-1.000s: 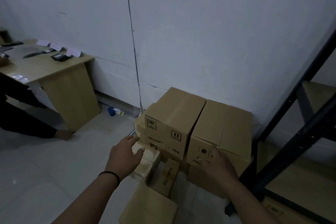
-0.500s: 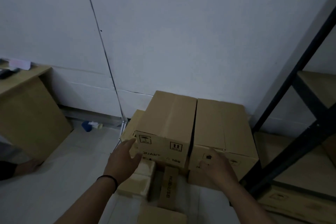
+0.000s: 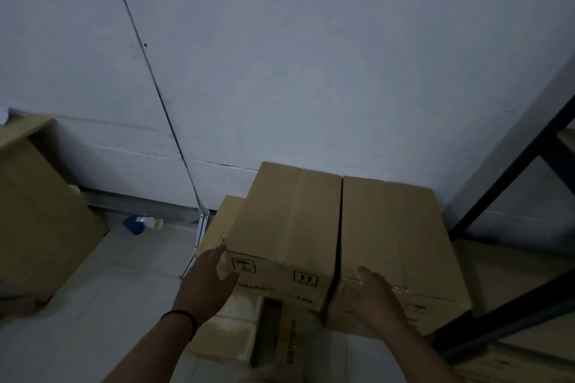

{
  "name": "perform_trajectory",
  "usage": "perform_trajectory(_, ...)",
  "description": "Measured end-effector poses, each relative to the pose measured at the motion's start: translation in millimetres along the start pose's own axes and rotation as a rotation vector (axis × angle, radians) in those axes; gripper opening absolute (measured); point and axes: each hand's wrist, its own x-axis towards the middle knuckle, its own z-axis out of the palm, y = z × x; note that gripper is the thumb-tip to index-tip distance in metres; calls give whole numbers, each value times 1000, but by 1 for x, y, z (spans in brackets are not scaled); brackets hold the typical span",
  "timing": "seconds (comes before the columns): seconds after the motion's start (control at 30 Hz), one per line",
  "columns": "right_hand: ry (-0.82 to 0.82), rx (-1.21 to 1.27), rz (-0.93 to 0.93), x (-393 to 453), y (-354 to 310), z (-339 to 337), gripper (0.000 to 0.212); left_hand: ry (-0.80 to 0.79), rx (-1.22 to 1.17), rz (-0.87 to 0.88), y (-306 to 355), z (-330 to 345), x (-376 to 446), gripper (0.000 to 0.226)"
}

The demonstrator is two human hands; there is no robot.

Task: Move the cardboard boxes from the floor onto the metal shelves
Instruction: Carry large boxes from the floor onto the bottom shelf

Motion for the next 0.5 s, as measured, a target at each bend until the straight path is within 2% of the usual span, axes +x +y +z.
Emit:
perform_trajectory(0.13,13,25,62,32,-14,11,49,-42,2,57,-7,0,48,58)
perform_trajectory(0.2,6,34,101,47,-23,15,49,-80,10,58,-15,0,75,64)
perform_trajectory(0.4,56,162,225,93,-48,44,41,-228,-9,43,-50,5,153,76)
perform_trajectory(0.5,100,206,275,118,-48,66,29,-318,10,20,-70,15,180,77)
